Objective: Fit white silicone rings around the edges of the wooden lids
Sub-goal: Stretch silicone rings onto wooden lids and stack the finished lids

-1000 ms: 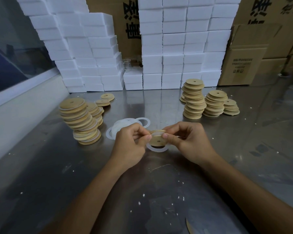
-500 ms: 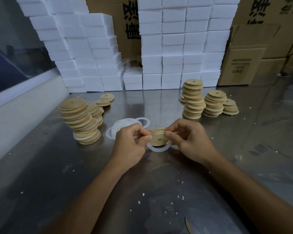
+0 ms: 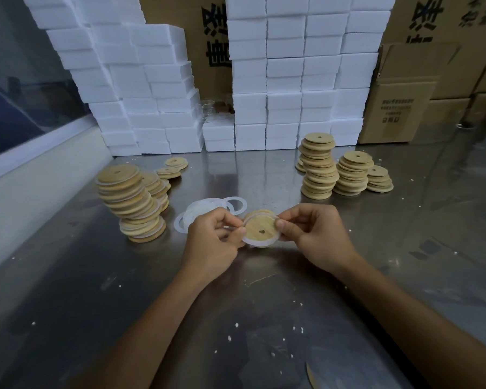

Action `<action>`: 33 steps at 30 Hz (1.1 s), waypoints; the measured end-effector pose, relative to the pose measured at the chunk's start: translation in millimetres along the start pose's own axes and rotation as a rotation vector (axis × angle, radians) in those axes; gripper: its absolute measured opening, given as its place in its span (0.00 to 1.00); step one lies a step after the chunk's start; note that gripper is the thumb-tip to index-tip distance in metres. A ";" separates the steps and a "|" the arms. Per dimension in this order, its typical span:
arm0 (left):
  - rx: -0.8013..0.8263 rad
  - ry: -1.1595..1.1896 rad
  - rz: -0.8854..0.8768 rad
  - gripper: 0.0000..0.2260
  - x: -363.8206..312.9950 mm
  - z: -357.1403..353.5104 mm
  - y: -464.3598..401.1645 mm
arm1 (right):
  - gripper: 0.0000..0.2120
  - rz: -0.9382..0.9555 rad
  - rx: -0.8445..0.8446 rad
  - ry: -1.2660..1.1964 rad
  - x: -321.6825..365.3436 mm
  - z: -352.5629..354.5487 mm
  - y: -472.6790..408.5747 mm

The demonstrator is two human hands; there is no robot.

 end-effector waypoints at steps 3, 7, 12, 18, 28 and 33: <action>-0.015 -0.104 -0.045 0.12 -1.6 1.8 -0.5 | 0.01 0.094 -0.031 0.158 2.7 -1.7 2.5; -0.039 -0.179 -0.206 0.12 -17.3 1.2 4.6 | 0.03 0.340 -0.023 0.377 17.6 -7.5 9.9; -0.056 -0.231 -0.383 0.08 -34.5 0.9 9.9 | 0.04 0.511 0.047 0.470 26.0 -17.4 15.9; -0.134 -0.169 -0.278 0.09 -32.1 4.4 8.8 | 0.03 0.248 0.000 0.236 7.3 -14.0 7.7; -0.009 0.039 -0.038 0.12 -20.8 3.2 4.3 | 0.06 -0.013 0.055 -0.053 -4.4 -6.3 -1.0; 0.019 0.205 0.122 0.10 -14.7 0.4 6.0 | 0.03 0.020 0.091 -0.050 -1.4 -2.6 -1.1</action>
Point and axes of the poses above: each hand's wrist, its own y-axis away from the middle knuckle, its own z-axis out of the back of the hand, x = y × z, the point moved 5 cm from there along -y, towards the middle knuckle, and after that the axes turned 6 degrees about -y, right-handed, at the moved point
